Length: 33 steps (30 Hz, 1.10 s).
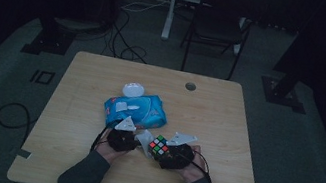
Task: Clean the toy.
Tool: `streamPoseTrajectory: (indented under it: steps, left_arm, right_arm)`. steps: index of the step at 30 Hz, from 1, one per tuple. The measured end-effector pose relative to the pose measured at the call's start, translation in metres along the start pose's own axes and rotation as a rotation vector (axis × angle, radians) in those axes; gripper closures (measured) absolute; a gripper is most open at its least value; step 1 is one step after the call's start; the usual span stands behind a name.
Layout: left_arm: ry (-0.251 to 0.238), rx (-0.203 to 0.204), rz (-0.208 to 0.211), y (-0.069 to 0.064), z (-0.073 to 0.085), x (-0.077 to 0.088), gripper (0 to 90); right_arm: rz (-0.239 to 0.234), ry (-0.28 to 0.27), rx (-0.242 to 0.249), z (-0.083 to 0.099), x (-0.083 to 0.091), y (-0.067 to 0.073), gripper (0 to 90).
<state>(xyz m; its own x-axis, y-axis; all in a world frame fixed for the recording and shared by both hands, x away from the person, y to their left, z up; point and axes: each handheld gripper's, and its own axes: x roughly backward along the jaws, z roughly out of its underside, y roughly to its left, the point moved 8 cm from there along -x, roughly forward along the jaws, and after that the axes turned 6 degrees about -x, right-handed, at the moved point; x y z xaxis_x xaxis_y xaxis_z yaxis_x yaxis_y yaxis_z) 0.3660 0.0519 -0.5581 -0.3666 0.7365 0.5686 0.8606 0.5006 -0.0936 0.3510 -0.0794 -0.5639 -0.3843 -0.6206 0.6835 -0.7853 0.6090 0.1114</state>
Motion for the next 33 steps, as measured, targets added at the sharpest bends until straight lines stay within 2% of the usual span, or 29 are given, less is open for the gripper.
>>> streamPoseTrajectory:
  steps: [1, 5, 20, 33]
  left_arm:
    - [-0.002, 0.000, -0.003, 0.000, -0.001, 0.001, 85.2]
    - [-0.007, -0.002, -0.007, -0.001, -0.002, 0.002, 85.1]
    - [-0.034, -0.025, -0.015, -0.005, -0.010, 0.007, 85.0]
    - [-0.032, -0.037, -0.018, -0.007, -0.012, 0.007, 85.0]
  right_arm:
    - [0.007, 0.017, 0.008, 0.001, -0.003, 0.000, 34.6]
    - [0.003, 0.029, 0.006, 0.002, -0.005, 0.001, 34.6]
    - [0.003, 0.019, 0.003, 0.005, -0.007, -0.001, 34.6]
    - [0.013, 0.002, 0.005, 0.006, -0.013, -0.002, 34.6]
